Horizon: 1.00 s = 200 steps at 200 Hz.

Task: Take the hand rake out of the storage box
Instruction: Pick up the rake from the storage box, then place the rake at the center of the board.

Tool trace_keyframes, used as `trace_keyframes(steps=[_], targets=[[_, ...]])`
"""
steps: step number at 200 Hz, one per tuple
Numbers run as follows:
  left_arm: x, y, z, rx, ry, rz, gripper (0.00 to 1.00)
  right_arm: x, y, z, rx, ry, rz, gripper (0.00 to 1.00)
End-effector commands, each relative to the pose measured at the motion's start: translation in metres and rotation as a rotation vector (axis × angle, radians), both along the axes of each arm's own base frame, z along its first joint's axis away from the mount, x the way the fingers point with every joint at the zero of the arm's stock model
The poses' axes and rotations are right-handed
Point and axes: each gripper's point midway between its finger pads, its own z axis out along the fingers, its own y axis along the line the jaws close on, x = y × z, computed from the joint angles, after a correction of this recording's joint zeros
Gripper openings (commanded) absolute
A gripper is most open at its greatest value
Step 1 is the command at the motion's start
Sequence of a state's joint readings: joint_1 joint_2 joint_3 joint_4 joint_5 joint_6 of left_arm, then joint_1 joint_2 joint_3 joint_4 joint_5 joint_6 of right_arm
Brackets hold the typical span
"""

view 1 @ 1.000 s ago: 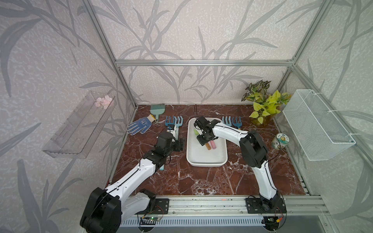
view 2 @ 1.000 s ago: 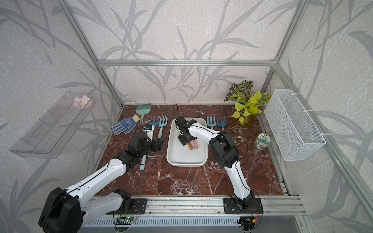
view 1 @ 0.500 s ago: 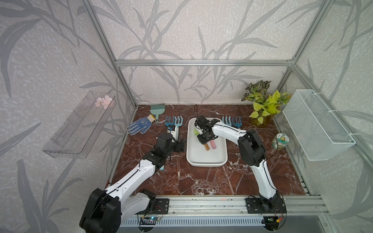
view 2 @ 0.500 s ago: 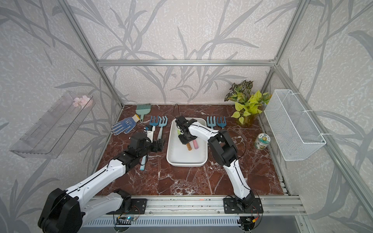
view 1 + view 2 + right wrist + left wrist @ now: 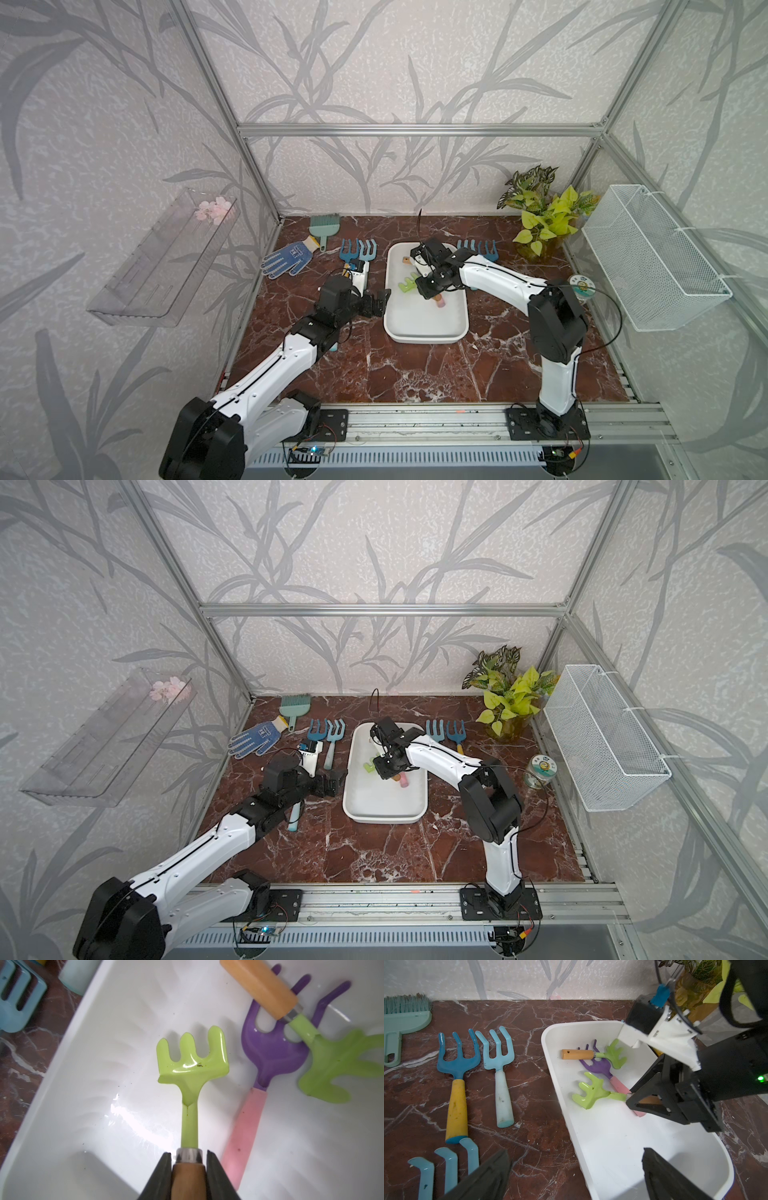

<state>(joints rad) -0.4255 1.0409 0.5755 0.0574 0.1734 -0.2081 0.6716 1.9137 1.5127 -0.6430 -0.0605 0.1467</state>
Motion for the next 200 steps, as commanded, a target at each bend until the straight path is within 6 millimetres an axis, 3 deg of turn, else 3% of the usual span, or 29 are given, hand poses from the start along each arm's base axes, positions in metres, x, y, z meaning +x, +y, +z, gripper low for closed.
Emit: trace_keyframes(steps=[1,50,91,133,200], targets=[[-0.003,-0.008,0.010,-0.026,-0.040,-0.052,1.00,0.002,-0.016,0.033,0.040,-0.068,-0.044,0.29],[-0.004,-0.009,0.010,-0.026,-0.044,-0.058,1.00,-0.014,-0.061,0.075,0.076,-0.161,-0.124,0.24],[-0.004,-0.009,0.011,-0.026,-0.043,-0.058,1.00,-0.031,-0.115,0.091,0.042,-0.234,-0.234,0.21],[-0.003,-0.009,0.011,-0.025,-0.043,-0.058,1.00,-0.047,-0.174,0.077,0.020,-0.206,-0.385,0.20],[-0.003,-0.010,0.010,-0.027,-0.041,-0.059,1.00,-0.056,-0.222,0.027,-0.043,-0.086,-0.527,0.19]])
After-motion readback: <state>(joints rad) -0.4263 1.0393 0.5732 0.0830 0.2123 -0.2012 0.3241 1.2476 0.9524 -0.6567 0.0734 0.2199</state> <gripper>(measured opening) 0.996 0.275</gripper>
